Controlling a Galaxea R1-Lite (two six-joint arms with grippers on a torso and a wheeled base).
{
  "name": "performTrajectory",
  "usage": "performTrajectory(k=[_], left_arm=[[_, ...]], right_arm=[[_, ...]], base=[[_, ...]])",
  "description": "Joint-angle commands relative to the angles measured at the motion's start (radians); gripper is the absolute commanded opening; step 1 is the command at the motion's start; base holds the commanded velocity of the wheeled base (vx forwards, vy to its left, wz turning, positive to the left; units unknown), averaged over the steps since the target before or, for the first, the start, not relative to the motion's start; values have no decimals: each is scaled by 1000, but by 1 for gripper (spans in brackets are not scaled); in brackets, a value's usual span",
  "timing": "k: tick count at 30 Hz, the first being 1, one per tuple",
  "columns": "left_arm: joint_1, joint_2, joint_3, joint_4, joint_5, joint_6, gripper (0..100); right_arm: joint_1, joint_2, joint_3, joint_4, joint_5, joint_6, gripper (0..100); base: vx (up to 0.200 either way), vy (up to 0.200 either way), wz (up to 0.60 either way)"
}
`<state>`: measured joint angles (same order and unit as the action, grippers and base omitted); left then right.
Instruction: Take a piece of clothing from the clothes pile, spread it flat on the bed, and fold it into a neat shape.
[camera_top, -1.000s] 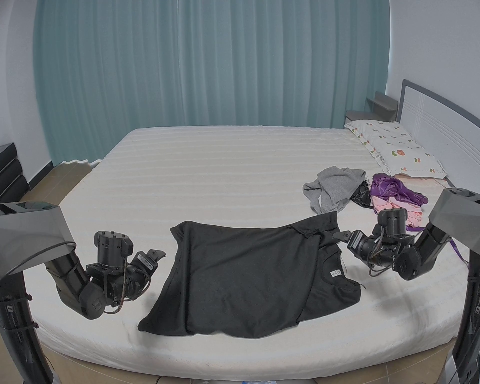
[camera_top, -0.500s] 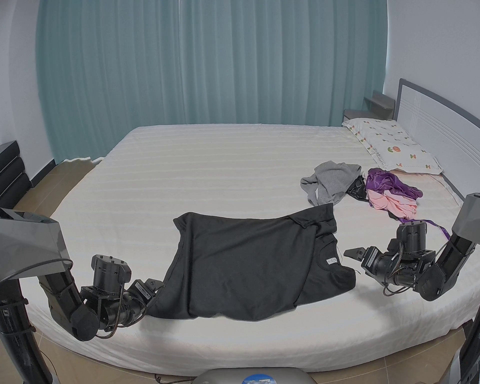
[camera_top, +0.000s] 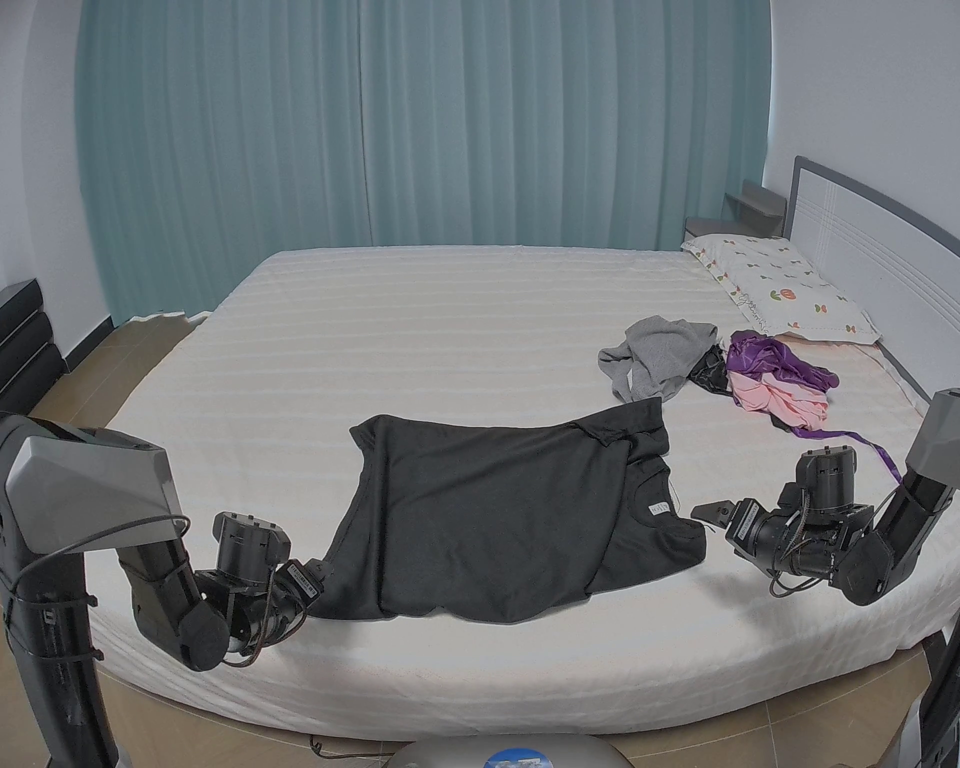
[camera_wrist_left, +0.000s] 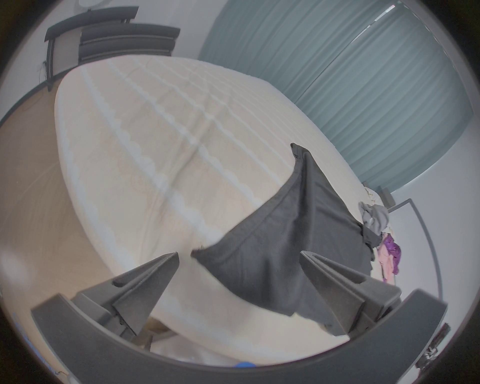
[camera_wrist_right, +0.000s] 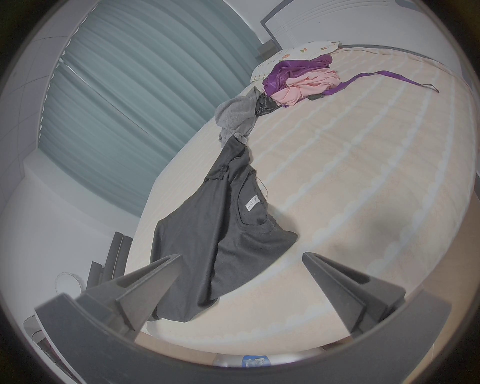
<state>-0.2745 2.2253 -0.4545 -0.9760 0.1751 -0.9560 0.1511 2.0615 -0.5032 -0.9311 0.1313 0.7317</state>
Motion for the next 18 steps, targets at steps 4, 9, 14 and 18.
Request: performTrajectory(k=[4,9,14,18], left_arm=[[9,128,-145,22,44,49,100],[9,128,-174,63,46,63,0],[15,120,-158,60,47,59,0],[29,54,-124,57,47,54,0]], right_arm=[[-2,20,0,0,-1,-6,100],[-13,34,3,1,-2,-15,100],[-22,83,-9,1,-2,-77,100],[-22,123,-38,0,-2,-114,100]], base=[[0,0,0],[0,0,0],[0,0,0],[0,0,0]])
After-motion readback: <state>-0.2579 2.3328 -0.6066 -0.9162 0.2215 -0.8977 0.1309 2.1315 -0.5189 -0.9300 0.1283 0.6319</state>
